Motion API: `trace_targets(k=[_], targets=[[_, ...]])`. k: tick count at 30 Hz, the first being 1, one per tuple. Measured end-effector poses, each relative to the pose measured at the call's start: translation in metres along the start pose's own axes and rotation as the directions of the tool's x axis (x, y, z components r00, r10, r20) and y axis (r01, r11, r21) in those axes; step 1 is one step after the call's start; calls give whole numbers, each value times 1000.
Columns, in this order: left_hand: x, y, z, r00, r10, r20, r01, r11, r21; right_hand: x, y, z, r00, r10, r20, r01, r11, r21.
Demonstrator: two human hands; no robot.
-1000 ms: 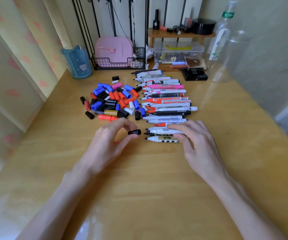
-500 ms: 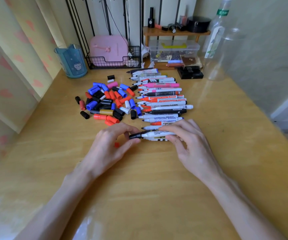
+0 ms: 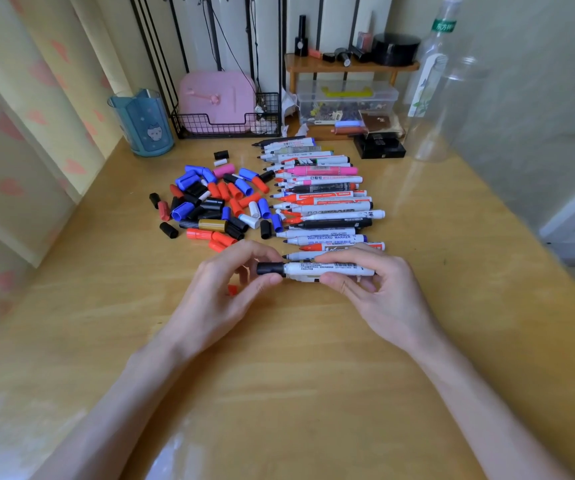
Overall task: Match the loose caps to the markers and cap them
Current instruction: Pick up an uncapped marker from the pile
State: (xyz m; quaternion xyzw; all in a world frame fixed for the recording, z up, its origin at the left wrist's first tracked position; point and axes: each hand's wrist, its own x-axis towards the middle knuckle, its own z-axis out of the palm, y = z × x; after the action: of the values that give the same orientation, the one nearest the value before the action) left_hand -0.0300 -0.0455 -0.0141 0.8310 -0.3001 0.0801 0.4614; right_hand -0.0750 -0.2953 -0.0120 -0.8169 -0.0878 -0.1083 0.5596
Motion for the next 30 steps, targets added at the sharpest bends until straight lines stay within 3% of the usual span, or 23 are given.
trace_targets(k=[19,25,30], targets=[[-3,5,10,997,-66,-38,61,991,-122,-6,2,16,997,-12,-73,15,999,41],[-2,-1,3,996,-88,27,90,992,-83,-2,0,15,999,-22,-25,23,1000,17],[2,-4,-3,998,-65,24,65,998,-6,3,-3,25,976,-184,-115,153,959,-237]])
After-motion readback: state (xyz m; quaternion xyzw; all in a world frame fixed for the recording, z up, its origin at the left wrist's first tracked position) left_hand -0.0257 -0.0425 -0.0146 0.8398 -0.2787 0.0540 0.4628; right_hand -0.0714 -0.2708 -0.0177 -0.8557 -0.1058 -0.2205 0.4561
